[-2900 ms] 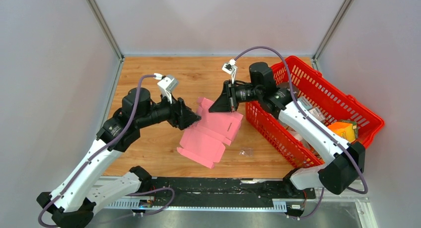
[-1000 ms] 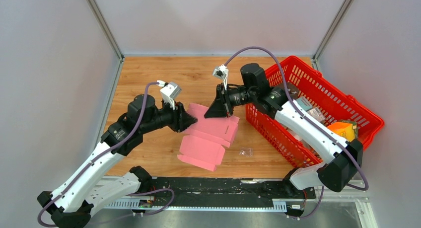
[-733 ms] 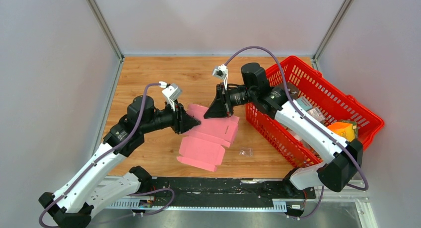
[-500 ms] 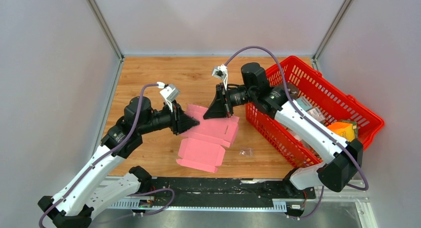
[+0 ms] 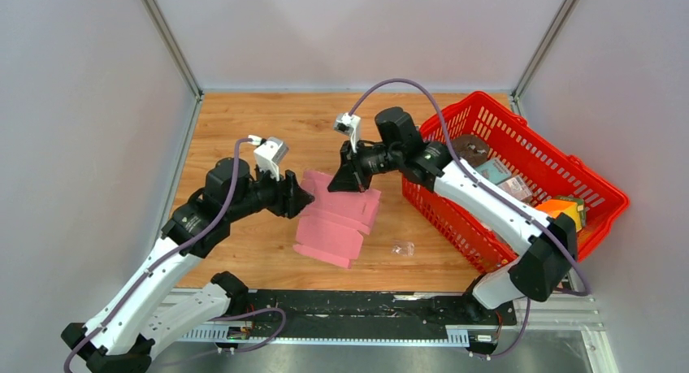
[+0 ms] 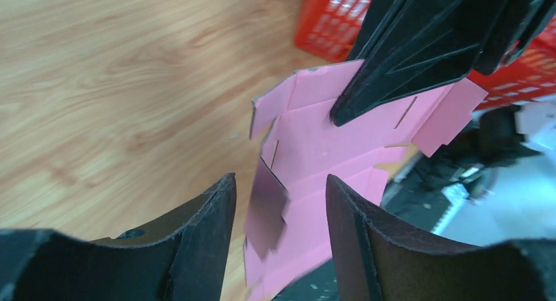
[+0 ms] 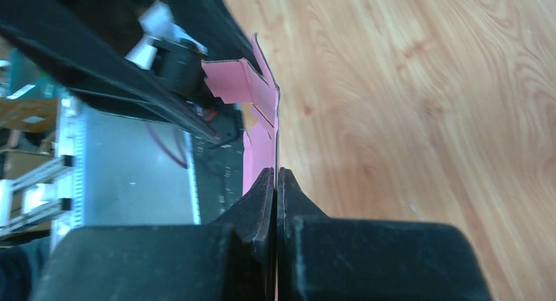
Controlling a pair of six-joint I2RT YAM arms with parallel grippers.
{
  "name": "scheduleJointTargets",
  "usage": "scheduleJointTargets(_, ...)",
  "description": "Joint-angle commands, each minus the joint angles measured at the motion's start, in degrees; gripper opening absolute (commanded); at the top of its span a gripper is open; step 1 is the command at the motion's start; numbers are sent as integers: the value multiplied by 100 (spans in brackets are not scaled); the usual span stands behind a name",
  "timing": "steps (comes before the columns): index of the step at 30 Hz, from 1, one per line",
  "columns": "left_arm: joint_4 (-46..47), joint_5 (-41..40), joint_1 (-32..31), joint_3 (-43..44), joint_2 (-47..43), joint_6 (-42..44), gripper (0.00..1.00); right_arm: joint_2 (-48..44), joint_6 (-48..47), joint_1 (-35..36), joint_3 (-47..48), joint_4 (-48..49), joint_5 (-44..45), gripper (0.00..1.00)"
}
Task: Fold the paper box
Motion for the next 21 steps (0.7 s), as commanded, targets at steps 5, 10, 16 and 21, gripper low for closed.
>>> scheduleJointTargets(5,318,-1977,37,-163,-709,985,54,824,-968,206,183,-244,868,0)
scheduleJointTargets(10,24,-1738,186,256,-25,-72,54,1044,-1329,364,87,-76,1033,0)
scheduleJointTargets(16,-735,-368,1048,784,908,-2263,54,1168,-1434,496,17,-68,1693,0)
scheduleJointTargets(21,-454,-428,1092,495,759,-3091,54,1080,-1434,663,-89,73,1948,0)
